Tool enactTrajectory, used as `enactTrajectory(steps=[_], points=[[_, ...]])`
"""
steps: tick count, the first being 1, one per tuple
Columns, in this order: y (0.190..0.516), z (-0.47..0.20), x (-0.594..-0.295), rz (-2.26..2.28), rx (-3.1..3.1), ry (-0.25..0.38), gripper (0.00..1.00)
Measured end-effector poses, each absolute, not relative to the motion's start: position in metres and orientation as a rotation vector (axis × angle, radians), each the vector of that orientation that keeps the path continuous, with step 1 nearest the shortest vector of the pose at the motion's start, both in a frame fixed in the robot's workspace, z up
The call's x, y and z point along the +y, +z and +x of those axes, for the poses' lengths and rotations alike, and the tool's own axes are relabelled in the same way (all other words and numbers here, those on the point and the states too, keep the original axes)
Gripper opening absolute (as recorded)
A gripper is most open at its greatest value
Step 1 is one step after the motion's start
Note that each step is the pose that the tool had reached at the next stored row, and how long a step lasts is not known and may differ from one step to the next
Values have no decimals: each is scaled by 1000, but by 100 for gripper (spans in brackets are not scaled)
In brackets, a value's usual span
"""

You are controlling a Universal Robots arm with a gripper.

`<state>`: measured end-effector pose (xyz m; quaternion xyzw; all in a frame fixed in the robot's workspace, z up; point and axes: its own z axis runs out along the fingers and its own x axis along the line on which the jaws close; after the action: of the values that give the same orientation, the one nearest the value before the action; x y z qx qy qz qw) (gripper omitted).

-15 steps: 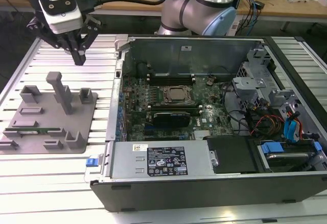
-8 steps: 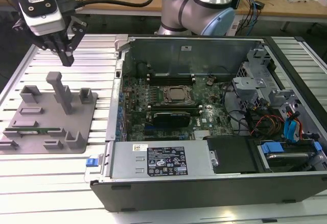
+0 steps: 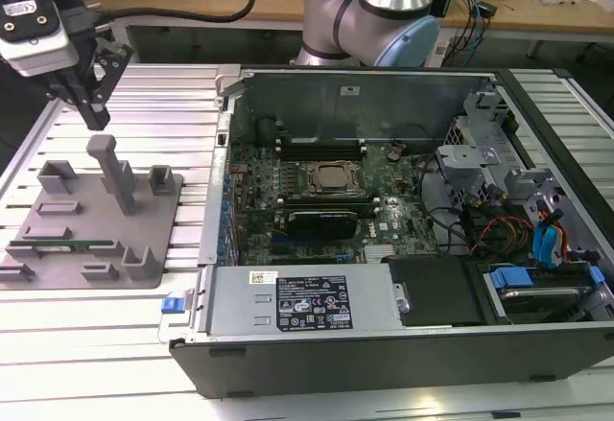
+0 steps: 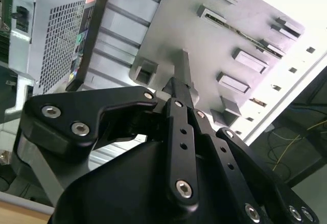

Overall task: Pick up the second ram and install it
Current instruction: 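Reach for the second ram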

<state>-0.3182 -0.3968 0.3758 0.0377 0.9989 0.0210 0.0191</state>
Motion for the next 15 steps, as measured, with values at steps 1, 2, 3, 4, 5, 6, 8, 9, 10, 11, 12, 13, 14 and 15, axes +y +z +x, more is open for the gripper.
enactTrajectory(steps=[1, 2, 3, 4, 5, 6, 8, 9, 10, 11, 12, 13, 14, 15], points=[[375, -321, -397, 117, 3101, 65, 8], [374, -323, -397, 117, 3101, 65, 8], [373, -324, -397, 117, 3101, 65, 8], [372, -326, -397, 117, 3101, 65, 8], [371, -327, -397, 117, 3101, 65, 8], [370, -330, -397, 117, 3101, 65, 8], [367, -336, -397, 117, 3101, 65, 8], [366, -337, -397, 117, 3101, 65, 8], [364, -339, -398, 117, 3101, 65, 8], [363, -340, -398, 117, 3101, 65, 8], [363, -341, -398, 117, 3101, 65, 8], [362, -343, -398, 117, 3101, 65, 8], [360, -345, -398, 117, 3101, 65, 8], [358, -347, -399, 117, 3101, 65, 8]])
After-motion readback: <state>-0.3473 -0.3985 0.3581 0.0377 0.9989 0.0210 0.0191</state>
